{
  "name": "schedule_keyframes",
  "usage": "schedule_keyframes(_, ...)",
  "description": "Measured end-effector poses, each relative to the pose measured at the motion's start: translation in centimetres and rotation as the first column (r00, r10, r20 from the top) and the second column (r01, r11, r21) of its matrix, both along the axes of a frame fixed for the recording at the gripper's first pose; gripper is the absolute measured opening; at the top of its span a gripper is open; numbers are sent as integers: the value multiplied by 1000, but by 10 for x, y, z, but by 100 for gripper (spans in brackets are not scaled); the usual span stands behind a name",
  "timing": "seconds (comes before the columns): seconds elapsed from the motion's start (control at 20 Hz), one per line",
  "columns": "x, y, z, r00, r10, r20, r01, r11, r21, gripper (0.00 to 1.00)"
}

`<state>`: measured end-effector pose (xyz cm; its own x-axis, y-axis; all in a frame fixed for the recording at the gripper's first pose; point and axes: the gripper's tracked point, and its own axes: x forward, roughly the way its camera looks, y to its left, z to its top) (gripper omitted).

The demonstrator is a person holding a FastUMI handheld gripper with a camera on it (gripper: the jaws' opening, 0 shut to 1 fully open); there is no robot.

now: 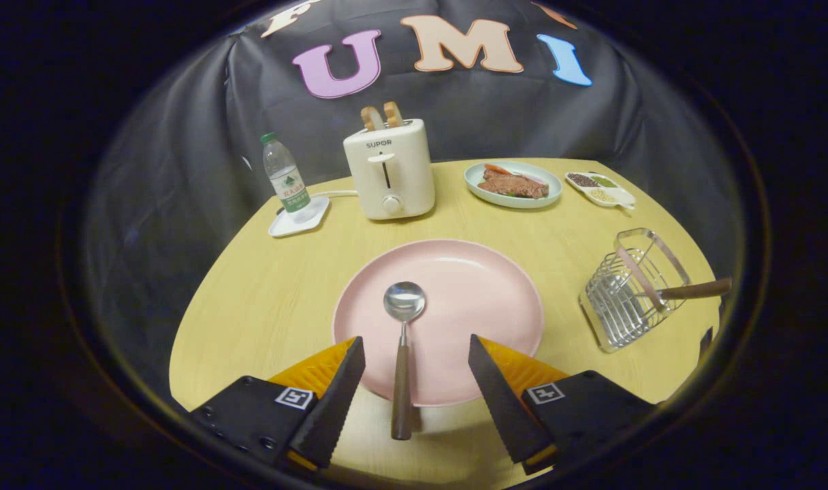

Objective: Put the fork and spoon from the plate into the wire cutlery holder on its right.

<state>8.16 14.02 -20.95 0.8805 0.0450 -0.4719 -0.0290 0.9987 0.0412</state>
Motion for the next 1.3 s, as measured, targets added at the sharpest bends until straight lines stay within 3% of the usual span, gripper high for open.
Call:
schedule_keyframes(0.15,3,3,-14,1000,6,-17,-6,1000,-13,97)
schedule_keyframes(0.7,8,2,-41,997,11,-80,-16,998,-55,27)
schedule_keyframes(0.85,4,1,-36,997,18,-79,-23,998,-66,13)
schedule_keyframes(1.3,9,-9,1,999,-11,-39,10,1000,-12,13)
